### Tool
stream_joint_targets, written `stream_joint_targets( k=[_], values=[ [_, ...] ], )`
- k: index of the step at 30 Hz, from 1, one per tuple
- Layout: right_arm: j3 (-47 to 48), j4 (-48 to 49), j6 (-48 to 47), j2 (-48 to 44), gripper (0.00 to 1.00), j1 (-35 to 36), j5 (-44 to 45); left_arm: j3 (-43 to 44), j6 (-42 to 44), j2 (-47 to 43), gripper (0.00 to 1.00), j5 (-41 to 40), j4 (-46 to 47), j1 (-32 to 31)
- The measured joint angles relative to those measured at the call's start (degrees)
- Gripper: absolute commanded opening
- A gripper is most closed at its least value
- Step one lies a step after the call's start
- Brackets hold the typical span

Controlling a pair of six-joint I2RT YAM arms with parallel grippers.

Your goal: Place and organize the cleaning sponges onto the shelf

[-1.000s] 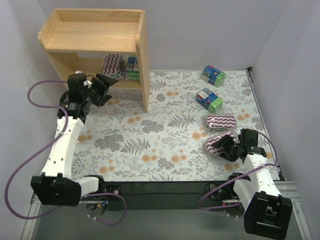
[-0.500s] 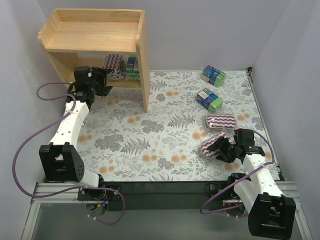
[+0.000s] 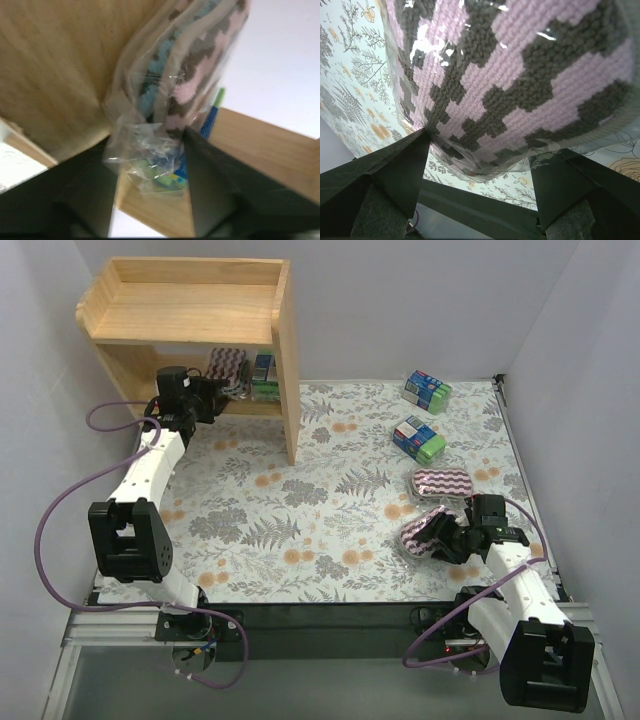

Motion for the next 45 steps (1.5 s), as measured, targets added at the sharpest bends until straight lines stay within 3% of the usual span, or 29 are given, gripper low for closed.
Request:
stream_joint_targets(
  k=[1, 2, 4, 5, 12, 19, 24, 28, 33, 37, 41, 45],
  values=[
    [0.0, 0.0, 0.0, 0.1, 0.71, 0.1, 0.0, 0.3, 0.0, 0.1, 0.30, 0.0, 0.3, 0.0],
    [0.0, -0.1, -0.1, 0.1, 0.71, 0.2, 0.0, 0.5, 0.0, 0.1, 0.17, -0.1, 0.3, 0.0],
    [0.0, -0.1, -0.2, 0.1, 0.70, 0.3, 0.0, 0.6, 0.3, 0.0, 0.03, -0.2, 0.4, 0.0],
    [0.0, -0.1, -0.2, 0.1, 0.70, 0.4, 0.0, 0.6, 0.4, -0.1, 0.00, -0.3, 0.3, 0.0],
    [0.3, -0.2, -0.9, 0.2, 0.70, 0.4, -0.1, -3.6, 1.1, -6.7, 0.00, -0.6, -1.7, 0.0],
    [1.2, -0.8, -1.1, 0.6, 0.70, 0.4, 0.0, -6.7, 2.3, -23.5, 0.00, -1.3, -9.6, 0.0],
    [2.4, -1.5, -1.3, 1.5, 0.70, 0.6, 0.3, -2.2, 3.4, -34.4, 0.00, -2.8, -18.8, 0.0],
    [3.5, -1.6, -1.4, 2.3, 0.70, 0.7, 0.7, 4.9, 4.4, -38.2, 0.00, -3.5, -25.8, 0.0],
    [4.7, -1.6, -1.8, 3.4, 0.69, 0.7, 0.7, 13.7, 5.0, -38.8, 0.00, -2.5, -30.1, 0.0],
    [5.3, -1.6, -2.2, 3.9, 0.69, 0.7, 0.7, 15.1, 5.0, -37.5, 0.00, -1.1, -28.3, 0.0],
    [5.4, -1.6, -2.6, 4.0, 0.69, 0.7, 0.9, 15.5, 4.5, -30.5, 0.00, 1.3, -22.6, 0.0],
    [5.4, -1.5, -2.6, 4.0, 0.69, 0.7, 0.9, 20.4, 4.3, -17.8, 0.00, 2.0, -18.3, 0.0]
  ],
)
